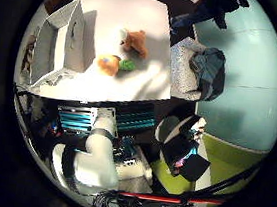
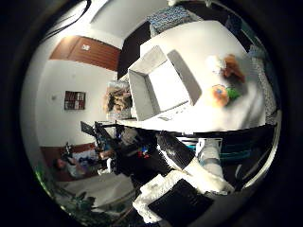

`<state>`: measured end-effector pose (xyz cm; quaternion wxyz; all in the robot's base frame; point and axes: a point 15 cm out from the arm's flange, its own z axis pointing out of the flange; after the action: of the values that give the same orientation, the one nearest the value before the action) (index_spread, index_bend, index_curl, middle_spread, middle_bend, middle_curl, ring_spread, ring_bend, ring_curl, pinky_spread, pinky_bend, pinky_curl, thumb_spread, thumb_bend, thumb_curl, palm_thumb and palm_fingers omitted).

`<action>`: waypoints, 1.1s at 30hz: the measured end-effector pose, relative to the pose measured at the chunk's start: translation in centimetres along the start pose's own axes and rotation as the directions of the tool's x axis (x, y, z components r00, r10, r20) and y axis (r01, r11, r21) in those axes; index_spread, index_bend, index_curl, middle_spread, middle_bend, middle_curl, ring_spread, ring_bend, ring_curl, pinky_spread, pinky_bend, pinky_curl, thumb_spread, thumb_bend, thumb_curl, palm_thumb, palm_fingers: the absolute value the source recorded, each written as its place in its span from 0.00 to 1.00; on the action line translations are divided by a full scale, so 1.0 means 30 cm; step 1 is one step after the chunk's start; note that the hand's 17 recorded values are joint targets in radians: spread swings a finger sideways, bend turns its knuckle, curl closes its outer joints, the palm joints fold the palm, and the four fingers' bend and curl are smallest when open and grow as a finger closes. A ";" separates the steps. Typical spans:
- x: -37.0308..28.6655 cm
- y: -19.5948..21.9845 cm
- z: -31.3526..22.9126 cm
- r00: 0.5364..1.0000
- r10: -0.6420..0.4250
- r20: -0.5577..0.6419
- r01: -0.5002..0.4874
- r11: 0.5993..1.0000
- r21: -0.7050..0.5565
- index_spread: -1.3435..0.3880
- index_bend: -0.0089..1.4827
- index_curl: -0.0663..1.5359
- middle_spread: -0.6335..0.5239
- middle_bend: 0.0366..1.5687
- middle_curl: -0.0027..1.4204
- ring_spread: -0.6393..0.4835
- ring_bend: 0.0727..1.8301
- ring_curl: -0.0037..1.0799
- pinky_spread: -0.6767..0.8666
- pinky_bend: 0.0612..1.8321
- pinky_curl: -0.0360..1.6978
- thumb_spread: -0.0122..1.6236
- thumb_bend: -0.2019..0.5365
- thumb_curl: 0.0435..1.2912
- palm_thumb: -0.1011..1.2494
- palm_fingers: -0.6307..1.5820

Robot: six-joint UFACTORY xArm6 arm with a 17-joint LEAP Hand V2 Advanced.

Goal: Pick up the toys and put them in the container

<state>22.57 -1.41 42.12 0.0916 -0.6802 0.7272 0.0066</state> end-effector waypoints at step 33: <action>0.220 -0.500 0.454 0.988 -0.055 -0.143 0.037 0.991 -0.126 0.55 0.12 0.22 0.54 0.10 0.22 0.74 0.14 0.22 0.73 0.25 0.17 0.69 0.24 0.23 0.50 0.34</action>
<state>38.75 -7.23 29.51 -0.0040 -0.7000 0.7141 -0.0003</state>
